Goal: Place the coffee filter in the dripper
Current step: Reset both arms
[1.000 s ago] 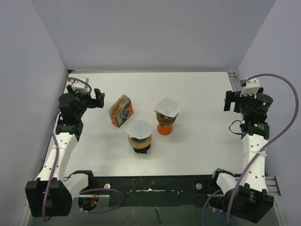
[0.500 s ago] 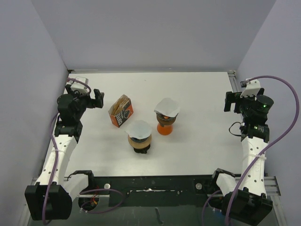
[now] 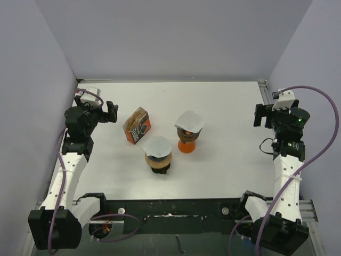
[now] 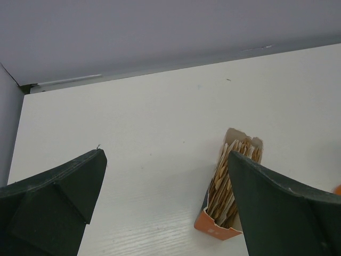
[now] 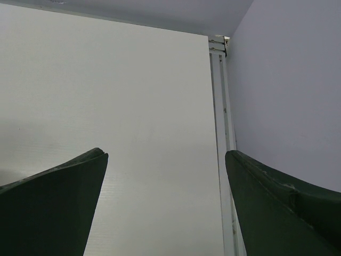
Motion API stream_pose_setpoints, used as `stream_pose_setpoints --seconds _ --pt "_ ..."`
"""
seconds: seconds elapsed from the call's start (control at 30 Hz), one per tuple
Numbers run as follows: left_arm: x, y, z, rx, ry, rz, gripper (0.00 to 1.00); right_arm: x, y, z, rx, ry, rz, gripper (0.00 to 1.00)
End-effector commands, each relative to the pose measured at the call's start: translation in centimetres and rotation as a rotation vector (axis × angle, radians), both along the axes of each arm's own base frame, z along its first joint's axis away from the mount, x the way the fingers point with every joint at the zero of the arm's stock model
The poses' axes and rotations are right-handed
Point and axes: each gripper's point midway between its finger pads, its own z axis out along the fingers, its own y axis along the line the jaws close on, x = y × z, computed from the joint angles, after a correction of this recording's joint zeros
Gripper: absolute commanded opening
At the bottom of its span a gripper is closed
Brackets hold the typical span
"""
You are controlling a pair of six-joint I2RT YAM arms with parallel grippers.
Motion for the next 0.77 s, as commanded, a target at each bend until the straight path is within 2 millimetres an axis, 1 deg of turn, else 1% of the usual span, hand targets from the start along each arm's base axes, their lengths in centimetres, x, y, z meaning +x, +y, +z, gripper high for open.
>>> stream_pose_setpoints --seconds 0.0,0.73 --pt "-0.27 0.00 2.32 0.015 -0.078 -0.014 0.98 -0.05 -0.01 1.95 -0.034 -0.067 0.012 0.98" --pt "-0.36 -0.15 2.08 0.019 -0.072 -0.024 0.98 -0.21 0.40 2.05 -0.027 -0.072 0.033 0.98"
